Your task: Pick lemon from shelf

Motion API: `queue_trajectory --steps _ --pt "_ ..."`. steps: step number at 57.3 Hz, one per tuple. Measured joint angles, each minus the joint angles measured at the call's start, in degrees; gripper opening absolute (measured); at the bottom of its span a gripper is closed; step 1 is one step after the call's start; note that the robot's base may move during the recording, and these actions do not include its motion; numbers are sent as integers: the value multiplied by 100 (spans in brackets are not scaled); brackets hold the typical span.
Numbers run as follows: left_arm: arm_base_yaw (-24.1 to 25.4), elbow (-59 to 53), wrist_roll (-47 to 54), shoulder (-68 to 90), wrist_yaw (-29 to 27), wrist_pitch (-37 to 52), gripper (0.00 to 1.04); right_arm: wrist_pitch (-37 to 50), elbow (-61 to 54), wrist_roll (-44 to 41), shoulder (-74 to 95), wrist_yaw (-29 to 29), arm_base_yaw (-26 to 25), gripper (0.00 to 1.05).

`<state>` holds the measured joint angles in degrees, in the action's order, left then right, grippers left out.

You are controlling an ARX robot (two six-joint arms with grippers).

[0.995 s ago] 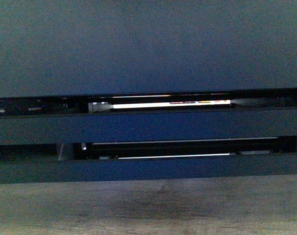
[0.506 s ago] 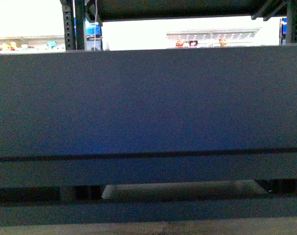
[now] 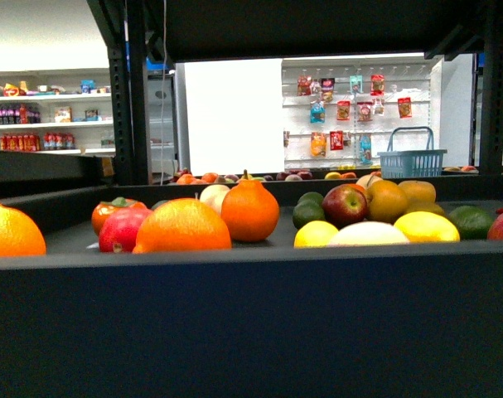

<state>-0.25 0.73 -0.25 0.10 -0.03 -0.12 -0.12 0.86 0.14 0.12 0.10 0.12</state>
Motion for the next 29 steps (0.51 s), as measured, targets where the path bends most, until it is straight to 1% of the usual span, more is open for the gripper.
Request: queue_trajectory --steps 29 --pt "0 0 4 0 2 0 97 0 0 7 0 -11 2 97"
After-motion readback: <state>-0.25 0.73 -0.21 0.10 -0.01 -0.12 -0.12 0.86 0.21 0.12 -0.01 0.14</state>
